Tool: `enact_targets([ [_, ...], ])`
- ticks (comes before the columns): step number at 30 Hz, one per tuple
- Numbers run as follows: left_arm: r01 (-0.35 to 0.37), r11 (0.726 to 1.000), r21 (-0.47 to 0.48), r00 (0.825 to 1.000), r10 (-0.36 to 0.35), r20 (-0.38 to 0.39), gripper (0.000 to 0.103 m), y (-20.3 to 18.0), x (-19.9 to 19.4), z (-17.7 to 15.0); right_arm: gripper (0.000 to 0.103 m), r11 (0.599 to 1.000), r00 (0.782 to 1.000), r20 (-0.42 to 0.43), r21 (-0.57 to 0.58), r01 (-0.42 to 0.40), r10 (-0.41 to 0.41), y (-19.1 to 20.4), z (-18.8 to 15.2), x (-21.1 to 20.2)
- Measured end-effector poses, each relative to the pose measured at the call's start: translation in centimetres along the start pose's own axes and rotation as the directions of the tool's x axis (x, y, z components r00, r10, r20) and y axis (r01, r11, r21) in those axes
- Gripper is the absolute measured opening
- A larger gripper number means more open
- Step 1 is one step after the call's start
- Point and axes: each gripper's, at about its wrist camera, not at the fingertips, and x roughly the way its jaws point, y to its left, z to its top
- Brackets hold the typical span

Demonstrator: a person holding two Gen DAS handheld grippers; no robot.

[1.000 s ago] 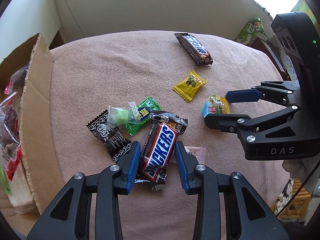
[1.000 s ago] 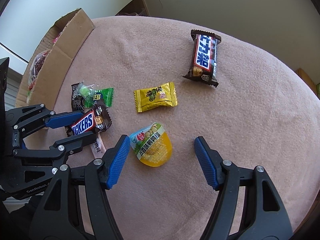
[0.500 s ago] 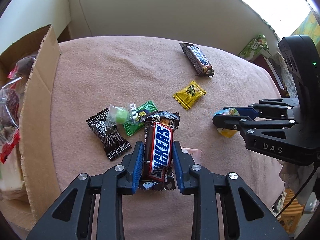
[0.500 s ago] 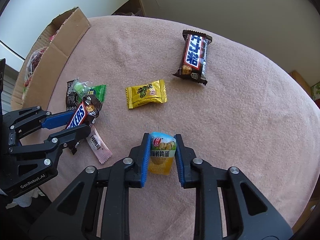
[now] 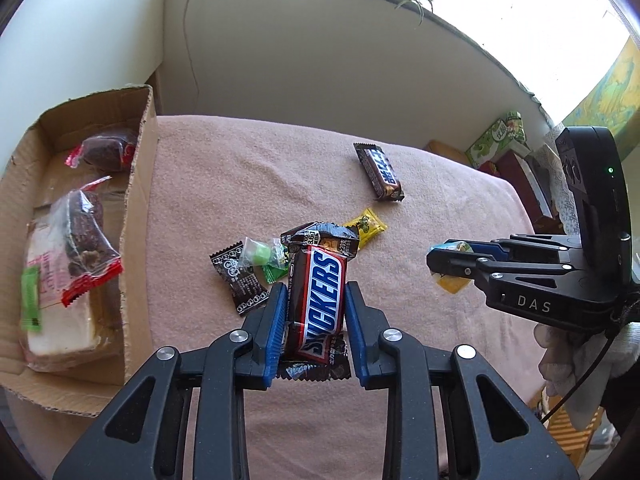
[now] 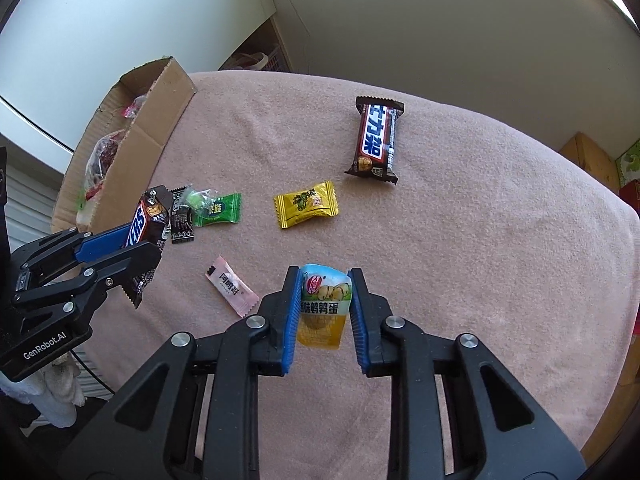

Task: Organize snacks
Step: 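Carry both snacks into the box and open both grippers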

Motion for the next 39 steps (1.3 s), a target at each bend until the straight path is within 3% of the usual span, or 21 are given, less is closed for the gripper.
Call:
enact_targets([
  [14,-0.077,0.986,-0.148,0.992,0.092,0.092,0.027,7.0,-6.6,-0.6,0.024,0.994,0.993,0.092,-0.092,-0.059,0.068,8.6,5.8,-3.0],
  [27,-0.155,0.948,-0.277,0.975,0.192,0.109,0.027,13.6,-9.0,-2.4,0.024,0.967,0.990,0.081,-0.235,-0.096,0.118,18.2,11.6,-0.3],
  [39,-0.168,0.937,-0.306,0.974,0.206,0.094,0.027,15.8,-8.9,-3.1,0.024,0.941,0.991,0.029,-0.318,-0.113,0.129,24.4,14.8,3.4],
])
